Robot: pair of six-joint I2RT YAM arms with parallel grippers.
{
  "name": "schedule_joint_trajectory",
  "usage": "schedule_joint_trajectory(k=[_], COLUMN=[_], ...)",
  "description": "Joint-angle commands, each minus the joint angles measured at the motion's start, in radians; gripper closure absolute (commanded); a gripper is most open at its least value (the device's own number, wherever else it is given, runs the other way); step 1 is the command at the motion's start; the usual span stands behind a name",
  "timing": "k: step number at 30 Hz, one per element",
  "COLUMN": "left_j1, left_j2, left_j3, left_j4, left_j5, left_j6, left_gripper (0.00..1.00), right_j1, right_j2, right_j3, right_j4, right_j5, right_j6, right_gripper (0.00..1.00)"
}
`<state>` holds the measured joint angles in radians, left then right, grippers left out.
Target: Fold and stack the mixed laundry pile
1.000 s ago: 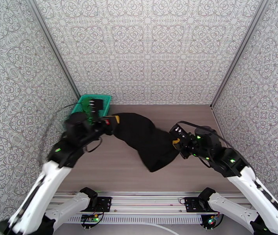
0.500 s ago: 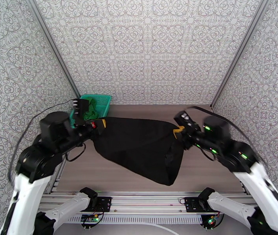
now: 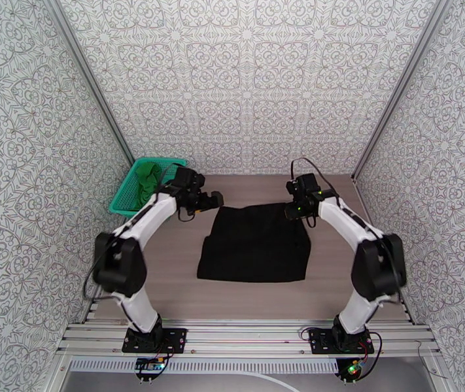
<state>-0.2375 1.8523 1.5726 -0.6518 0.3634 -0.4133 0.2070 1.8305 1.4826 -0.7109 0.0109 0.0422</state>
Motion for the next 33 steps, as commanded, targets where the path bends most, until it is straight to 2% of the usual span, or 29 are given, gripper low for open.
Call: schedule_joint_trajectory(k=[1, 2, 4, 10, 15, 20, 22, 28, 33], left_j1=[-0.009, -0.010, -0.011, -0.027, -0.038, -0.077, -0.089, -0.140, -0.149], left_j2=[-0.052, -0.069, -0.108, -0.324, -0.500, -0.562, -0.550, -0.479, -0.464], left_j3=[0.081, 0.068, 0.035, -0.210, -0.493, -0.673, -0.692, -0.633, -0.609], left_j4=[0.044, 0.035, 0.006, -0.088, -0.113, -0.011, 0.030, 0.028, 0.017], left_j5=[0.016, -0.002, -0.040, -0.147, -0.146, -0.121, -0.083, -0.089, -0.098], left_j6=[0.030, 0.035, 0.041, 0.033, -0.067, -0.157, -0.176, -0.166, -0.155], left_gripper=[0.01, 0.01, 0.01, 0.02, 0.10, 0.11, 0.12, 0.13, 0.13], right_j1=[-0.014, -0.014, -0.014, -0.008, 0.032, 0.076, 0.080, 0.079, 0.080], right_j2=[-0.021, -0.028, -0.044, -0.176, -0.330, -0.348, -0.328, -0.234, -0.194], right_j3=[0.082, 0.078, 0.061, -0.107, -0.315, -0.474, -0.517, -0.571, -0.600], right_j4=[-0.007, -0.012, -0.021, -0.021, -0.029, 0.007, 0.042, 0.113, 0.171], right_j5=[0.064, 0.071, 0.074, 0.018, -0.050, -0.099, -0.109, -0.139, -0.214], right_j6=[0.032, 0.035, 0.046, 0.104, 0.203, 0.294, 0.324, 0.373, 0.397], right_gripper=[0.28, 0.14, 0.02, 0.02, 0.10, 0.22, 0.27, 0.43, 0.63])
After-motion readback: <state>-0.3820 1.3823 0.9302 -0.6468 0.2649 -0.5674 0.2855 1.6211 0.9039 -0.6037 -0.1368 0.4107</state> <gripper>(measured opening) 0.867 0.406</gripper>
